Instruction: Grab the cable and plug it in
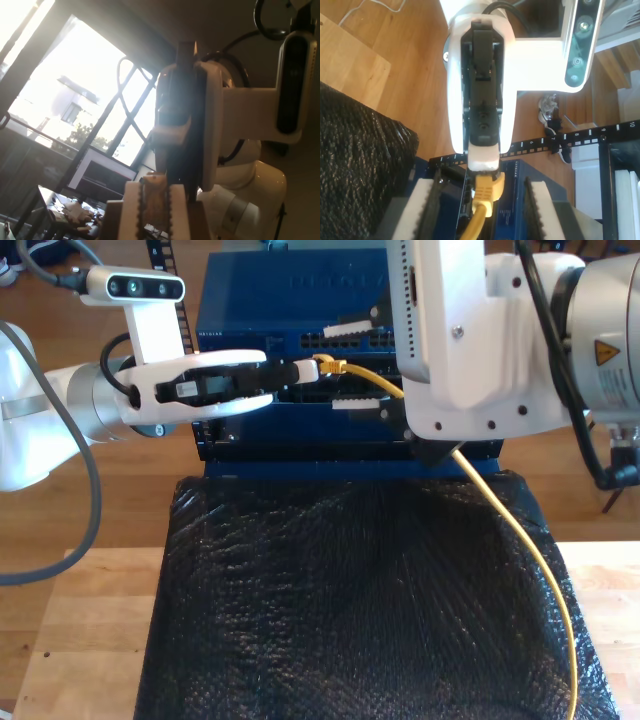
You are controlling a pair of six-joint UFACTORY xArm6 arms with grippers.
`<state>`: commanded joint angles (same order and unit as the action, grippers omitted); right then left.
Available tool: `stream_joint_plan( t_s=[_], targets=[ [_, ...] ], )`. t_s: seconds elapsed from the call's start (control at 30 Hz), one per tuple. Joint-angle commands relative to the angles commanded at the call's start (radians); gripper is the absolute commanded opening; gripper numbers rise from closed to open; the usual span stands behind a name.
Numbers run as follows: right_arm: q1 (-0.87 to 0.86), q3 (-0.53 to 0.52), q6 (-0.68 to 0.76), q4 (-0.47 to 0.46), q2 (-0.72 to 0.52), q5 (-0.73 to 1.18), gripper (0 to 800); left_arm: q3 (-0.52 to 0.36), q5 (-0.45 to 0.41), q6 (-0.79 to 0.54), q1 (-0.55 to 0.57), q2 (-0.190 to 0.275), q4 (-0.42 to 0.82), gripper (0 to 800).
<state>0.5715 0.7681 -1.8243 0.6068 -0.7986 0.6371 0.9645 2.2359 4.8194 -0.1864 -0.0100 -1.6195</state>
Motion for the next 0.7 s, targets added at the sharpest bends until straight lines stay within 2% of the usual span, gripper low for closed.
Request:
stream_joint_plan(
  t_s=[0.47, 0.7],
  targets=[
    [0.000, 0.002, 0.002, 0.000, 0.002, -0.002, 354, 0.000, 0.028, 0.000, 0.002, 0.000, 0.000, 21],
    [0.000, 0.003, 0.005, 0.000, 0.000, -0.003, 298, -0.002, 0.029, 0.000, 0.009, 0.000, 0.000, 21]
  ],
)
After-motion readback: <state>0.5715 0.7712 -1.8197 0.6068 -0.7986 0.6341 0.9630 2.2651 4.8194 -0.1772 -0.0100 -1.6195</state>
